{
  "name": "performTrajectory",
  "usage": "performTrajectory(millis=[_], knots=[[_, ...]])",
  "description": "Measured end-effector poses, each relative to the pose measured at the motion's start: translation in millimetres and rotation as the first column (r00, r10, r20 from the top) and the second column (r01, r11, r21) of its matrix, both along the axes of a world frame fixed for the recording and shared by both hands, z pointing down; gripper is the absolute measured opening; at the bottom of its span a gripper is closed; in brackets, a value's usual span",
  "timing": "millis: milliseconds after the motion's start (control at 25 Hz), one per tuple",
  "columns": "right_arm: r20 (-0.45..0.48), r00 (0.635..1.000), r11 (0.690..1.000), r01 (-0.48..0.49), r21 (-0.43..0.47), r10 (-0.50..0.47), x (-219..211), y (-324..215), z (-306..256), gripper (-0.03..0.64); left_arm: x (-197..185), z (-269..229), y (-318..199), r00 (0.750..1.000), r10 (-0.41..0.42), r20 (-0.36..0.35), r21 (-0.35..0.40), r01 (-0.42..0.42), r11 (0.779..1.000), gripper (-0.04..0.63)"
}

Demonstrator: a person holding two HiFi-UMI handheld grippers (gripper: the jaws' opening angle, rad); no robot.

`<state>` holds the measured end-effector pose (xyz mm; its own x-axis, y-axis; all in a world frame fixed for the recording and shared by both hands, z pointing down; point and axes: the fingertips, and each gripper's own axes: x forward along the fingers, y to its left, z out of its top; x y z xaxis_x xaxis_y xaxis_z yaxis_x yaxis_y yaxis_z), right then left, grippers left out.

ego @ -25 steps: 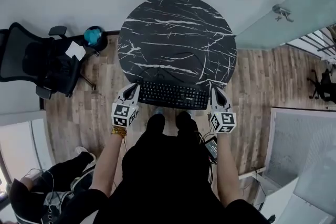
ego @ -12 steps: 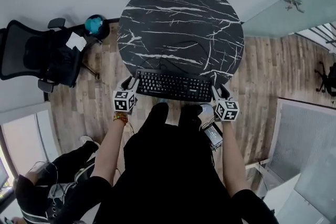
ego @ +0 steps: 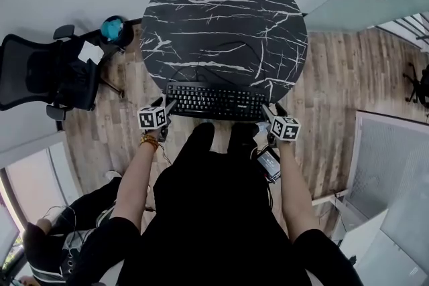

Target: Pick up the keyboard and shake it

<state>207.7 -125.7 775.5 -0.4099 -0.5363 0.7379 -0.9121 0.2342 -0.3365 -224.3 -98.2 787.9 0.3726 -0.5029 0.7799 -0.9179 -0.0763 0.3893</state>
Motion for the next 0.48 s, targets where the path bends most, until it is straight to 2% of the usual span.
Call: performTrajectory(millis=[200, 400, 480], knots=[[0.019, 1.000, 0.997, -0.019, -0.074, 0.020, -2, 10, 16, 0.261, 13, 7, 1, 0.999, 0.047, -0.004, -0.023, -0.047, 0.999, 0.277], [0.085, 0.995, 0.993, -0.048, -0.108, 0.057, -8, 20, 25, 0.264, 15, 4, -3, 0.996, -0.041, -0.074, -0.028, 0.039, 0.999, 0.285], [0.103, 0.992, 0.991, -0.065, -0.120, 0.077, -9, 20, 24, 0.264, 14, 5, -3, 0.995, -0.061, -0.078, -0.025, 0.059, 0.998, 0.285]])
